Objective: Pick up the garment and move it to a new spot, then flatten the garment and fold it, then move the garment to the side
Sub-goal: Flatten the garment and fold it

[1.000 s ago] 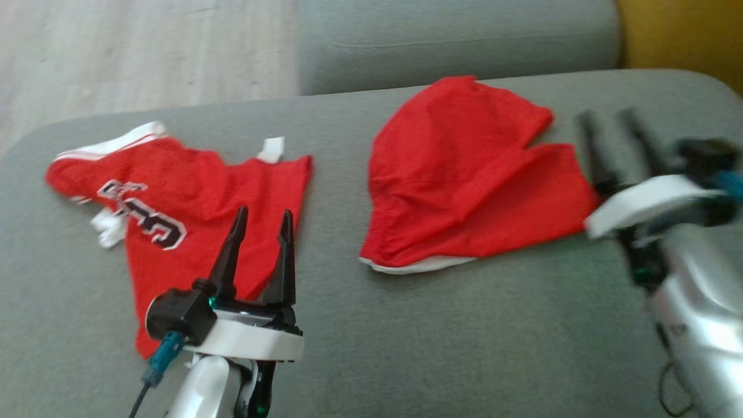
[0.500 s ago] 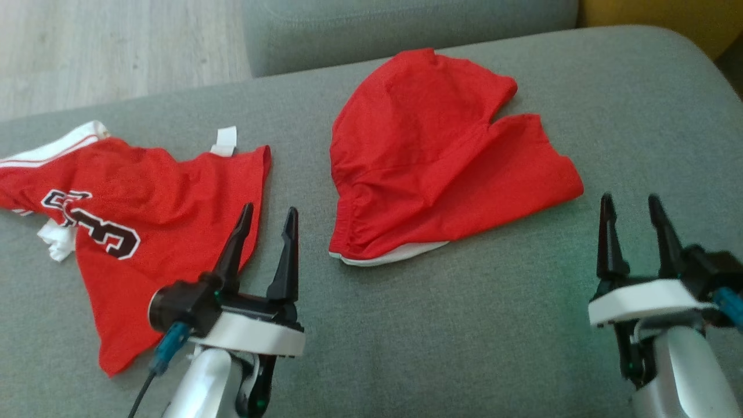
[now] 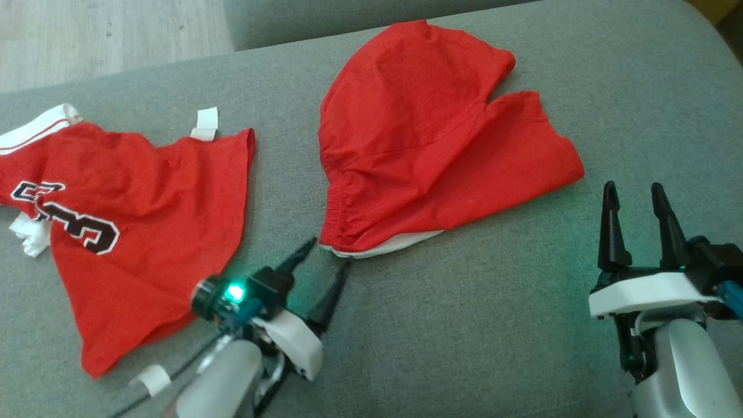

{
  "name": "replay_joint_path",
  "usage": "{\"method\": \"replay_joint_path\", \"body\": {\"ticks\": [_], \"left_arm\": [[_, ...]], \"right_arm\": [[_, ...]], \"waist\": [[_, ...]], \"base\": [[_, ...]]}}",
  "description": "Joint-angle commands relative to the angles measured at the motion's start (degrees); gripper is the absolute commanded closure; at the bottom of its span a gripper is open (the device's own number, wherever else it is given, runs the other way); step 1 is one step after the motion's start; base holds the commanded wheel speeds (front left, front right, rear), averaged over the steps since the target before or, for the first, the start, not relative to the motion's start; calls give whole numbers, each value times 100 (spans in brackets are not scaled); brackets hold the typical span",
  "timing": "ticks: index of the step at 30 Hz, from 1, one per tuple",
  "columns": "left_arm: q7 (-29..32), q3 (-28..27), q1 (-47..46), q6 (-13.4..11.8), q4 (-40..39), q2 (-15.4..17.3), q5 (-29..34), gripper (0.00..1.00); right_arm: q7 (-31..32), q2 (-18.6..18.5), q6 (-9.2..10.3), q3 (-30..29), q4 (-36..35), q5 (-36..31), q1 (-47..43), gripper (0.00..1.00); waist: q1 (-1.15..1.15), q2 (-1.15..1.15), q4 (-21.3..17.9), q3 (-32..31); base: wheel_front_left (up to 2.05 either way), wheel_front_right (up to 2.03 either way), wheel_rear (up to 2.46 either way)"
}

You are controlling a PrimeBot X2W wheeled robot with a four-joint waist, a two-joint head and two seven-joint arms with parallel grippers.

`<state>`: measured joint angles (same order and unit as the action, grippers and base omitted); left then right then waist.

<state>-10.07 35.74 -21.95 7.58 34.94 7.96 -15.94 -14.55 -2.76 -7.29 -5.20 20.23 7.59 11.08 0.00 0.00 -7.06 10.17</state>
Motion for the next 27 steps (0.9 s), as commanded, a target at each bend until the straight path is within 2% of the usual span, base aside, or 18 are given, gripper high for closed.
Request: {"method": "replay_joint_path", "body": {"ticks": [1,7,15,16,17,18,22,27], "left_arm": [[0,-147,-288,-11,-85,153,-47,0],[6,-17,-591,-10,406,123,-190,0],[-65,331,-838,-9,649,68,-458,2],[-105,354,-873,-9,651,62,-496,53],[-153,349,-905,-9,656,60,-523,80],[-205,340,-936,-9,655,59,-530,100],[-374,324,-1004,-11,582,28,-518,100],[-463,280,-1021,-53,411,-4,-477,100]], "right_arm": [[-44,-12,-20,146,-189,33,185,0],[-44,-12,-20,200,-180,43,214,0],[-44,-12,-20,169,-159,12,319,0],[-44,-12,-20,156,-142,-6,328,0],[-44,-12,-20,145,-115,-32,337,0],[-45,-12,-20,132,-74,-61,348,0],[-41,-12,-20,18,331,-406,472,0],[299,-12,-20,-238,1085,-947,876,0]], "waist": [[0,0,-9,17],[0,0,-44,90],[0,0,-63,217],[0,0,-59,226],[0,0,-51,232],[0,0,-41,235],[0,0,43,247],[0,0,173,254]], "base": [[0,0,0],[0,0,0],[0,0,0],[0,0,0],[0,0,0],[0,0,0],[0,0,0],[0,0,0]]}}
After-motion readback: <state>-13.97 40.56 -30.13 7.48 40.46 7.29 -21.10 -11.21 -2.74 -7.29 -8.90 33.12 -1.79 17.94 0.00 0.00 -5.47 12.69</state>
